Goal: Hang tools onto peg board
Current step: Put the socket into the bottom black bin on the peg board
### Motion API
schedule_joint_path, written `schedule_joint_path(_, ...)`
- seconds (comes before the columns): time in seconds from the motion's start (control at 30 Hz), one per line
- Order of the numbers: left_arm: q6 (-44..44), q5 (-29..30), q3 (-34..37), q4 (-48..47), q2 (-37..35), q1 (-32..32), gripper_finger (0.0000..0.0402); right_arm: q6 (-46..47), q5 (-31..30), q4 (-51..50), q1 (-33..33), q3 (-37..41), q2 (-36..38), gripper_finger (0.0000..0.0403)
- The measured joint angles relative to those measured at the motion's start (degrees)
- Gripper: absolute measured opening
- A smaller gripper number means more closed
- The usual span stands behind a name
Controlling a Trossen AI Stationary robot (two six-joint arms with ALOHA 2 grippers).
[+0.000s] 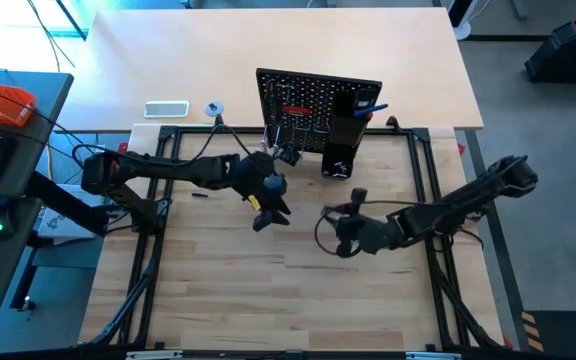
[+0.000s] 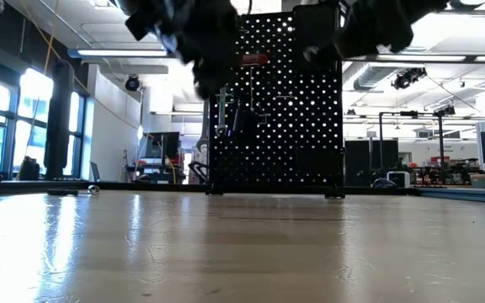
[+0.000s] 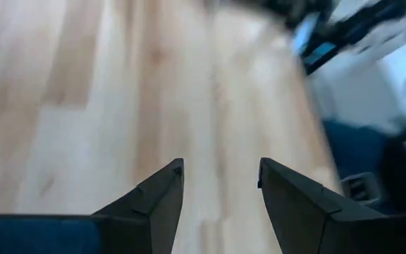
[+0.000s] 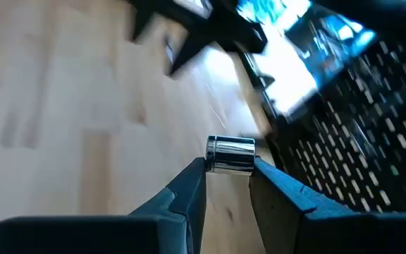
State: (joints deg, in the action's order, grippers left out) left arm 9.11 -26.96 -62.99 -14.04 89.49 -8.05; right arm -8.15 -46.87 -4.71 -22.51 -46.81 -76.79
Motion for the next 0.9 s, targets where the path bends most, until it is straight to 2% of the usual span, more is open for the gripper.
schedule_joint_path(0.1, -2.08, 4.76, 0.5, -5.25, 0.09, 0.46, 0.018, 5.05, -1.03, -5.85, 1.26, 0.0, 1.69, 0.0098)
schedule_joint_path(0.27, -3.26, 11.48, 3.36, -8.33, 0.13, 2.05, 0.018, 12.62, -2.41, -14.9, 4.92, 0.0, 2.62, 0.0098)
schedule_joint_path(0.43, -2.78, 15.67, 7.88, -6.76, 0.13, 3.83, 0.018, 17.23, 0.69, -17.75, 10.87, 0.0, 2.62, 0.0098)
schedule_joint_path(0.7, -1.06, 16.94, 15.42, 1.04, 0.13, 6.97, 0.018, 15.25, 7.22, -16.42, 20.97, -0.02, 2.61, 0.0098)
schedule_joint_path(0.9, 0.28, 17.2, 18.0, 2.5, 0.13, 9.32, 0.018, 14.07, 12.53, -15.7, 28.26, -0.02, 2.51, 0.0098)
